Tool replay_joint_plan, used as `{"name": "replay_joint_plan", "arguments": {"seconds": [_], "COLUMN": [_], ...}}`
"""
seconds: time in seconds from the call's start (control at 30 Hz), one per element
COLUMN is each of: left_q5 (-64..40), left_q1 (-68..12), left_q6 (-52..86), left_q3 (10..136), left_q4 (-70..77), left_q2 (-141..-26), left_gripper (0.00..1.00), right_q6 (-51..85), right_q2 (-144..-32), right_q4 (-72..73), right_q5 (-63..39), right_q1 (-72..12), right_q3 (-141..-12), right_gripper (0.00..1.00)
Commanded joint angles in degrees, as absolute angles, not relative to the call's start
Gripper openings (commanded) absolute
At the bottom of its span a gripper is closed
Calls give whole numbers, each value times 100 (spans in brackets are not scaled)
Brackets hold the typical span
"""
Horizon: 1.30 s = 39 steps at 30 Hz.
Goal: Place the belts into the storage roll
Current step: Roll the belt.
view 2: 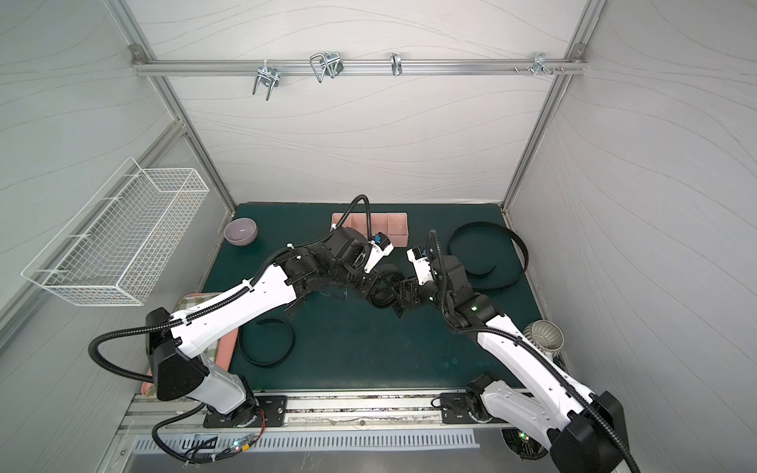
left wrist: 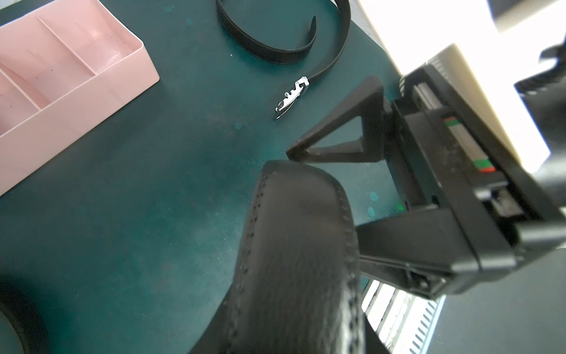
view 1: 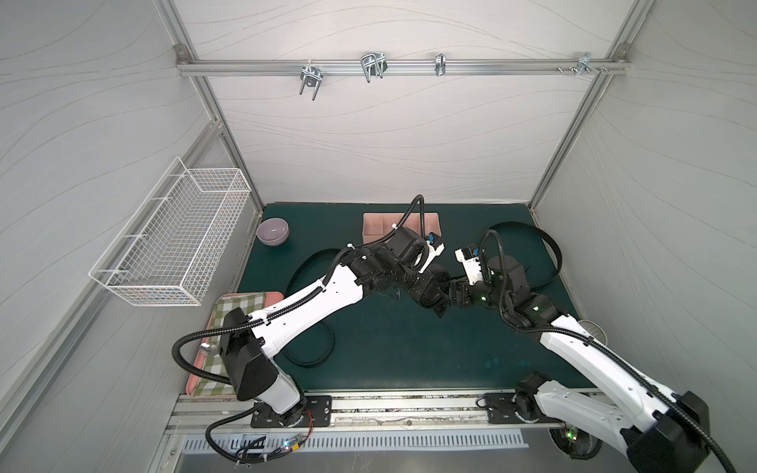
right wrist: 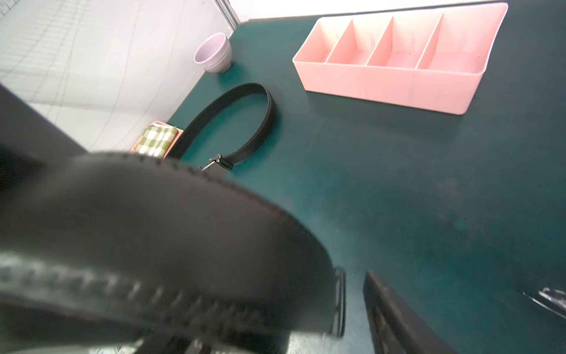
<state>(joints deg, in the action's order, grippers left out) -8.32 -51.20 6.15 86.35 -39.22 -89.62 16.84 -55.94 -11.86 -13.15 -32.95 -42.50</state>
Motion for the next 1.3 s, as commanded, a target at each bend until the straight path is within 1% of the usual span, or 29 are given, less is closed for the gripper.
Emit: {"name": "replay_joint_plan", "arguments": {"seconds": [0.0, 0.23, 0.43, 0.57, 0.67, 0.83, 1.0, 1.17, 1.27], "left_q5": [-743, -272, 124, 344, 413, 465, 509, 549, 623], "left_q1": [-5184, -5319, -5418, -5489, -5513, -5563, -5633, -5669, -5707], "left_q6": [492, 387, 282, 269, 272, 217, 242, 314, 338], "left_q3": [9006, 9097, 9018, 8880, 8818, 8753, 8554, 8446, 8325], "left_q4": [-3635, -3504, -3071, -2724, -2577, -2414, -2187, -2132, -1997], "left_q2": [-8842, -8742, -8610, -8474, -8414, -8411, -8359, -8362, -8315], "left_gripper": [1, 1, 1, 1, 1, 1, 1, 0, 0], "right_q6": [2001, 2386, 2737, 3008, 3245, 3849, 4247, 4301, 4437], "right_q2": [-5602, -5697, -5561, -5507, -5517, -5444, -5405, -5362, -5395], "right_q4": [-361, 148, 529, 911, 1059, 1542, 1845, 1733, 1760], "right_q5": [-1616, -1906, -1684, -1583, -1629, -1740, -1835, -1813, -1918], "right_q1": [-3201, -3171, -3171, -3171, -3170, -3169, -3172, -3213, -3223], "right_q3": [-4158, -4042, -3794, -3523, -3423, -3202, -3110, -3138, -3134], "right_gripper": [77, 75, 72, 72, 71, 67, 64, 63, 60]}}
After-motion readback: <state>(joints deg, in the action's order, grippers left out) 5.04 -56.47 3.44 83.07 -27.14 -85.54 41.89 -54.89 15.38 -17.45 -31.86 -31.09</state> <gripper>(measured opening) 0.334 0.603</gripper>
